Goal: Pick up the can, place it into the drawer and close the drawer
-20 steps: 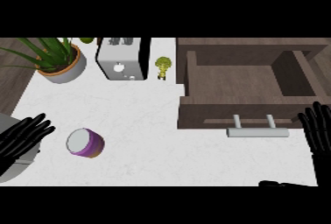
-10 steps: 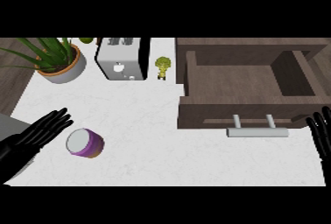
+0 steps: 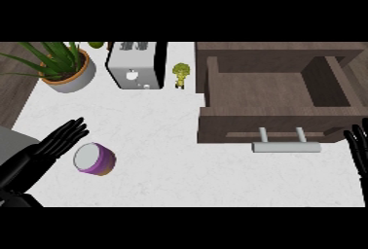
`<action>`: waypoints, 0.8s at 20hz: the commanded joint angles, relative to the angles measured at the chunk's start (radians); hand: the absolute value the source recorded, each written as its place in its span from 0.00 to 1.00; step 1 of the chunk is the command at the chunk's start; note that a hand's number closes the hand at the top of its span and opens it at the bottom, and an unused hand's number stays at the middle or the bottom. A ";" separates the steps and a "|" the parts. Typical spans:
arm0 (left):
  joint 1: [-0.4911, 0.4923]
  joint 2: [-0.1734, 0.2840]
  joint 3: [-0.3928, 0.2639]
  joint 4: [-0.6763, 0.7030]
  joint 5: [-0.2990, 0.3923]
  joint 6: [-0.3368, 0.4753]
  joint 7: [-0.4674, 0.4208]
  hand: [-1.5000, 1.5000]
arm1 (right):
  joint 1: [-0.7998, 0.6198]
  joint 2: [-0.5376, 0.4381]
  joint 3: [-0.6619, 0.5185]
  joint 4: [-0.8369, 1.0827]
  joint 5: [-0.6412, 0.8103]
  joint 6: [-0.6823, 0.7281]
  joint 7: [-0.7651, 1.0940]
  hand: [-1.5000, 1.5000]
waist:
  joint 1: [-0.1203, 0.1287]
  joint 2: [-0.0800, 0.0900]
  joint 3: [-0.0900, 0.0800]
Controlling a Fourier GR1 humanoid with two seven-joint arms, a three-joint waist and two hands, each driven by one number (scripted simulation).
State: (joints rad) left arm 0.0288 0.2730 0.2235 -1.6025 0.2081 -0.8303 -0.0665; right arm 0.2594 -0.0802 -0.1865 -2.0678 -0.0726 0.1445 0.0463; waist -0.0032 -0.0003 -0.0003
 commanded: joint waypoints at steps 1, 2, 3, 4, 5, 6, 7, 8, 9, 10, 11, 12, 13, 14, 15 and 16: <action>-0.015 -0.003 0.017 0.100 -0.097 -0.009 -0.105 0.00 | 0.076 0.028 0.002 0.041 0.018 0.047 -0.124 0.00 | -0.002 0.000 0.000; 0.032 -0.014 0.012 0.078 -0.134 -0.009 -0.145 0.00 | 0.013 0.045 0.045 0.016 0.062 -0.004 -0.038 0.00 | 0.002 0.000 0.000; -0.081 0.045 0.058 0.234 -0.132 -0.030 -0.185 0.00 | 0.053 0.035 0.025 -0.013 0.038 0.014 -0.038 0.00 | -0.004 0.001 0.000; -0.064 0.001 0.018 0.215 -0.162 0.000 -0.179 0.00 | -0.008 -0.003 -0.030 -0.002 -0.019 0.023 0.019 0.00 | -0.001 0.001 0.000; -0.090 0.015 0.029 0.251 -0.185 0.009 -0.208 0.00 | -0.072 -0.033 -0.055 0.038 -0.031 0.021 0.052 0.00 | 0.000 0.001 0.000; -0.079 -0.031 -0.005 0.212 -0.203 0.056 -0.188 0.00 | -0.040 0.026 -0.002 0.075 0.041 -0.001 -0.039 0.00 | 0.000 0.000 0.000; -0.131 0.066 0.061 0.356 -0.191 -0.018 -0.266 0.00 | -0.044 0.009 0.009 0.061 0.041 0.018 -0.022 0.00 | -0.002 0.002 0.000; -0.073 0.046 0.028 0.324 -0.257 -0.006 -0.346 0.00 | 0.044 0.028 -0.017 0.033 0.010 0.041 -0.078 0.00 | -0.003 0.000 0.000; -0.119 0.063 0.032 0.389 -0.253 -0.008 -0.356 0.00 | -0.105 0.018 0.000 0.072 0.034 -0.018 0.024 0.00 | 0.000 0.001 0.000; -0.084 0.044 0.016 0.360 -0.271 0.018 -0.355 0.00 | -0.014 0.010 -0.033 0.078 0.010 0.043 -0.071 0.00 | -0.001 0.000 0.000; -0.028 0.035 0.001 0.332 -0.294 0.025 -0.400 0.00 | -0.024 0.012 -0.026 0.056 0.019 0.027 -0.027 0.00 | 0.001 0.000 0.000; -0.073 0.063 0.015 0.404 -0.298 0.024 -0.422 0.00 | 0.039 0.019 -0.024 -0.043 -0.009 0.043 0.010 0.00 | -0.003 0.000 0.000; -0.128 0.060 -0.002 0.507 -0.353 0.064 -0.495 0.00 | -0.006 -0.030 -0.098 0.112 -0.057 0.094 -0.111 0.00 | -0.008 0.002 -0.001; -0.147 0.099 0.027 0.478 -0.287 0.024 -0.411 0.00 | -0.067 0.028 0.000 0.003 0.014 -0.002 0.052 0.00 | -0.001 0.001 0.000; -0.068 0.093 -0.008 0.451 -0.329 0.020 -0.501 0.00 | -0.027 -0.005 -0.054 0.009 -0.025 0.040 0.018 0.00 | -0.001 0.000 0.000; -0.139 0.124 0.009 0.560 -0.350 0.042 -0.532 0.00 | -0.003 0.047 0.018 -0.030 0.044 0.009 0.016 0.00 | -0.004 0.001 -0.001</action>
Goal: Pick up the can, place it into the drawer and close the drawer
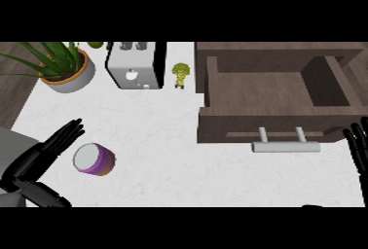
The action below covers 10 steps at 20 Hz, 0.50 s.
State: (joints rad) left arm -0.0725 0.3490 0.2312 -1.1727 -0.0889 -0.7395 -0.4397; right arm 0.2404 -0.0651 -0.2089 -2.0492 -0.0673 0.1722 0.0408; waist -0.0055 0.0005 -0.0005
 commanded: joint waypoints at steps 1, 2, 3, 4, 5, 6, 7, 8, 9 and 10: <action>-0.047 -0.014 -0.046 0.087 -0.058 -0.008 -0.103 0.00 | -0.002 0.013 -0.009 0.016 0.004 -0.003 -0.021 0.00 | -0.001 0.000 0.000; -0.106 0.031 -0.016 0.189 -0.055 -0.017 -0.148 0.00 | -0.060 -0.020 -0.013 -0.011 0.002 -0.013 0.066 0.00 | -0.002 0.001 0.000; -0.044 0.000 -0.060 0.182 -0.093 0.006 -0.199 0.00 | 0.033 0.032 0.022 -0.010 0.030 0.002 -0.035 0.00 | -0.004 0.000 0.000; -0.100 0.051 -0.032 0.241 -0.076 -0.018 -0.209 0.00 | 0.049 0.020 0.005 -0.023 0.006 0.023 -0.033 0.00 | -0.005 0.001 0.000; -0.057 0.057 -0.031 0.165 -0.042 -0.043 -0.173 0.00 | 0.052 0.019 0.006 -0.074 0.008 0.010 0.012 0.00 | -0.001 -0.001 0.000; -0.093 0.030 -0.068 0.273 -0.115 0.027 -0.254 0.00 | -0.005 0.020 0.009 0.012 0.026 0.000 -0.013 0.00 | -0.003 0.001 0.000; -0.066 0.058 -0.043 0.208 -0.049 -0.030 -0.200 0.00 | 0.039 0.032 0.025 -0.079 0.036 -0.007 0.020 0.00 | 0.000 -0.001 0.000; -0.019 0.050 -0.056 0.197 -0.071 0.003 -0.221 0.00 | 0.014 0.024 0.011 -0.063 0.010 -0.002 0.043 0.00 | 0.003 -0.001 0.000; -0.103 0.032 -0.081 0.258 -0.095 0.030 -0.231 0.00 | 0.052 0.034 0.026 -0.028 0.046 0.014 -0.034 0.00 | -0.004 0.000 0.000; -0.074 0.048 -0.083 0.287 -0.103 0.026 -0.271 0.00 | 0.000 0.051 0.059 -0.034 0.074 -0.021 0.008 0.00 | 0.000 0.001 0.000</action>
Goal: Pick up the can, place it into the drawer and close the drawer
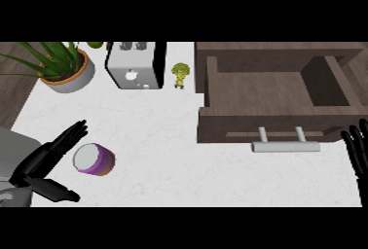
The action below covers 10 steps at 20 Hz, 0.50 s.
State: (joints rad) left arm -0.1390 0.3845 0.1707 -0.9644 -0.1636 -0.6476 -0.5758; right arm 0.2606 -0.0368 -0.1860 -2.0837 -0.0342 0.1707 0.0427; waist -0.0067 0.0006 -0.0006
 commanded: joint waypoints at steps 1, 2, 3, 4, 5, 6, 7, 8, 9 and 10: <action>-0.001 0.029 -0.010 0.091 -0.015 -0.070 -0.171 0.00 | -0.088 -0.017 -0.017 0.059 0.005 -0.018 0.025 0.00 | 0.004 0.001 0.000; -0.017 0.018 -0.035 0.120 -0.041 -0.047 -0.177 0.00 | 0.026 0.021 0.008 -0.015 0.024 -0.007 -0.028 0.00 | -0.003 0.000 0.000; -0.089 0.009 -0.035 0.228 -0.062 -0.010 -0.206 0.00 | -0.027 0.009 0.005 0.016 0.018 -0.013 0.008 0.00 | -0.007 0.002 -0.001; -0.005 0.034 -0.036 0.119 -0.023 -0.062 -0.180 0.00 | -0.010 -0.014 -0.032 -0.027 -0.042 0.013 0.029 0.00 | 0.001 -0.001 0.000; -0.133 0.034 -0.033 0.302 -0.062 -0.015 -0.214 0.00 | -0.032 0.009 -0.009 0.044 0.012 -0.008 -0.032 0.00 | -0.009 0.004 -0.001; -0.100 0.050 -0.034 0.249 -0.040 -0.046 -0.202 0.00 | -0.051 -0.001 0.002 0.042 0.025 -0.010 0.007 0.00 | -0.001 0.002 0.000; -0.041 0.011 -0.053 0.236 -0.044 -0.015 -0.219 0.00 | 0.001 -0.028 -0.066 0.020 -0.050 0.030 -0.023 0.00 | -0.003 0.000 0.000; -0.147 0.035 -0.044 0.360 -0.059 -0.013 -0.239 0.00 | -0.039 -0.002 -0.014 -0.009 -0.015 -0.004 0.028 0.00 | -0.011 0.004 -0.001; -0.135 0.079 -0.033 0.338 -0.042 -0.052 -0.232 0.00 | -0.002 -0.005 -0.034 0.035 -0.018 0.023 -0.052 0.00 | -0.006 0.002 0.000; -0.128 0.062 -0.046 0.389 -0.062 -0.018 -0.296 0.00 | 0.020 0.019 0.016 -0.017 0.016 0.010 -0.012 0.00 | -0.010 0.003 -0.001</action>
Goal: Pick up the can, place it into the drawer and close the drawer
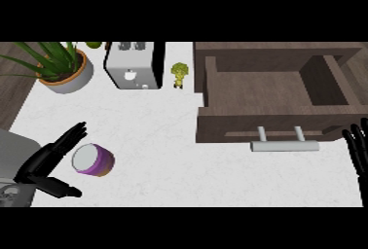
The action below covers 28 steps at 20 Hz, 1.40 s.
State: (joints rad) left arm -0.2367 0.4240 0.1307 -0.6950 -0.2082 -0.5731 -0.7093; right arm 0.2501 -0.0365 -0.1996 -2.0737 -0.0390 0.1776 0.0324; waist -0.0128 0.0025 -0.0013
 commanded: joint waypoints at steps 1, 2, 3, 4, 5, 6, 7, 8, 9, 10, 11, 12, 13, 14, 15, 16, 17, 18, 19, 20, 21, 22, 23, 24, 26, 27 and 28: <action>-0.024 -0.018 -0.022 0.055 -0.005 -0.073 -0.091 0.00 | 0.032 0.000 -0.019 0.054 -0.007 0.032 -0.085 0.00 | 0.003 -0.001 0.001; -0.060 -0.025 -0.025 0.106 -0.014 -0.060 -0.111 0.00 | 0.045 0.023 0.027 -0.022 0.024 0.008 -0.022 0.00 | -0.002 0.000 0.000; -0.096 -0.013 -0.025 0.090 -0.003 -0.079 -0.071 0.00 | -0.113 -0.019 -0.036 0.055 -0.020 -0.028 0.046 0.00 | 0.005 0.001 0.000; -0.071 -0.016 -0.039 0.141 -0.029 -0.055 -0.150 0.00 | -0.017 -0.007 0.004 -0.035 -0.004 0.001 0.051 0.00 | -0.002 0.000 -0.001; -0.121 -0.052 -0.023 0.139 -0.002 -0.031 -0.070 0.00 | -0.013 0.035 0.052 0.003 0.051 -0.023 -0.005 0.00 | 0.001 0.000 0.000; -0.082 -0.023 -0.038 0.147 -0.018 -0.049 -0.157 0.00 | -0.046 -0.002 0.005 -0.043 0.006 -0.022 0.064 0.00 | 0.001 0.000 0.000; -0.091 0.042 -0.025 0.165 -0.002 -0.119 -0.147 0.00 | 0.009 0.004 -0.015 0.016 -0.011 0.009 -0.021 0.00 | 0.000 0.000 0.000; -0.049 -0.029 -0.056 0.136 -0.026 -0.033 -0.174 0.00 | -0.003 -0.017 -0.028 -0.078 -0.048 0.008 0.077 0.00 | 0.001 -0.002 0.000; -0.121 -0.018 -0.037 0.180 -0.014 -0.039 -0.142 0.00 | -0.023 -0.020 -0.022 -0.024 -0.012 0.004 0.053 0.00 | 0.001 0.000 0.000; -0.130 0.009 -0.036 0.211 -0.019 -0.048 -0.178 0.00 | 0.040 -0.008 -0.012 -0.096 -0.046 0.026 0.072 0.00 | -0.007 0.000 -0.001; -0.146 -0.091 -0.057 0.185 -0.024 0.034 -0.104 0.00 | 0.042 -0.018 -0.032 -0.043 -0.031 0.039 0.002 0.00 | -0.005 -0.001 0.000; -0.082 0.001 -0.056 0.149 -0.010 -0.070 -0.146 0.00 | -0.018 -0.035 -0.071 -0.026 -0.056 0.015 0.046 0.00 | 0.007 -0.002 0.001; -0.123 -0.049 -0.061 0.203 -0.024 -0.009 -0.152 0.00 | 0.022 -0.028 -0.054 -0.077 -0.067 0.029 0.076 0.00 | -0.001 -0.001 0.000; -0.151 -0.055 -0.055 0.176 -0.003 -0.025 -0.094 0.00 | -0.017 -0.019 -0.042 0.004 -0.039 0.028 0.012 0.00 | 0.004 -0.001 0.001; -0.140 -0.033 -0.067 0.238 -0.032 -0.023 -0.158 0.00 | -0.041 -0.008 -0.029 -0.033 -0.034 -0.006 0.078 0.00 | 0.002 0.000 0.000; -0.146 -0.033 -0.055 0.244 -0.023 -0.005 -0.185 0.00 | -0.011 -0.015 -0.030 0.004 -0.021 0.025 0.027 0.00 | 0.001 0.001 0.000; -0.120 -0.019 -0.062 0.185 -0.002 -0.062 -0.149 0.00 | -0.033 -0.007 -0.037 -0.048 -0.041 -0.008 0.088 0.00 | 0.007 -0.002 0.001; -0.146 -0.035 -0.070 0.207 -0.018 -0.025 -0.143 0.00 | 0.026 0.006 -0.021 -0.057 -0.036 0.026 0.034 0.00 | 0.002 -0.002 0.001; -0.140 -0.080 -0.076 0.176 -0.002 -0.014 -0.101 0.00 | -0.011 -0.013 -0.030 -0.098 -0.042 0.006 0.103 0.00 | 0.005 -0.003 0.001; -0.158 -0.071 -0.071 0.209 -0.006 -0.010 -0.105 0.00 | -0.008 -0.007 -0.025 -0.076 -0.038 0.013 0.083 0.00 | 0.003 -0.001 0.001; -0.097 -0.060 -0.080 0.169 -0.004 -0.018 -0.128 0.00 | 0.013 0.020 -0.002 -0.052 0.007 0.003 0.046 0.00 | 0.009 -0.003 0.001; -0.152 -0.067 -0.071 0.215 -0.002 -0.014 -0.126 0.00 | -0.006 -0.009 -0.045 -0.034 -0.049 0.026 0.044 0.00 | 0.003 -0.001 0.001; -0.139 -0.078 -0.086 0.216 -0.017 0.003 -0.131 0.00 | -0.007 0.020 -0.004 -0.054 0.003 -0.002 0.050 0.00 | 0.004 -0.001 0.001; -0.112 -0.109 -0.105 0.185 -0.022 0.027 -0.121 0.00 | 0.006 -0.033 -0.091 -0.029 -0.084 0.046 0.031 0.00 | 0.005 -0.002 0.001; -0.133 -0.091 -0.106 0.159 -0.006 -0.024 -0.108 0.00 | 0.028 0.018 -0.026 -0.044 -0.023 0.024 0.016 0.00 | 0.006 -0.003 0.001; -0.179 -0.093 -0.109 0.216 -0.022 -0.009 -0.112 0.00 | -0.009 -0.037 -0.077 -0.107 -0.106 0.036 0.127 0.00 | -0.002 -0.001 0.000; -0.140 -0.108 -0.116 0.189 -0.023 0.011 -0.131 0.00 | 0.011 -0.028 -0.070 -0.099 -0.088 0.040 0.109 0.00 | 0.003 -0.002 0.001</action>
State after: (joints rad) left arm -0.3816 0.3321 0.0312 -0.5114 -0.2223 -0.4941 -0.7599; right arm 0.2586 -0.0463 -0.2452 -2.1437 -0.0944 0.2052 0.1051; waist -0.0092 0.0007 -0.0005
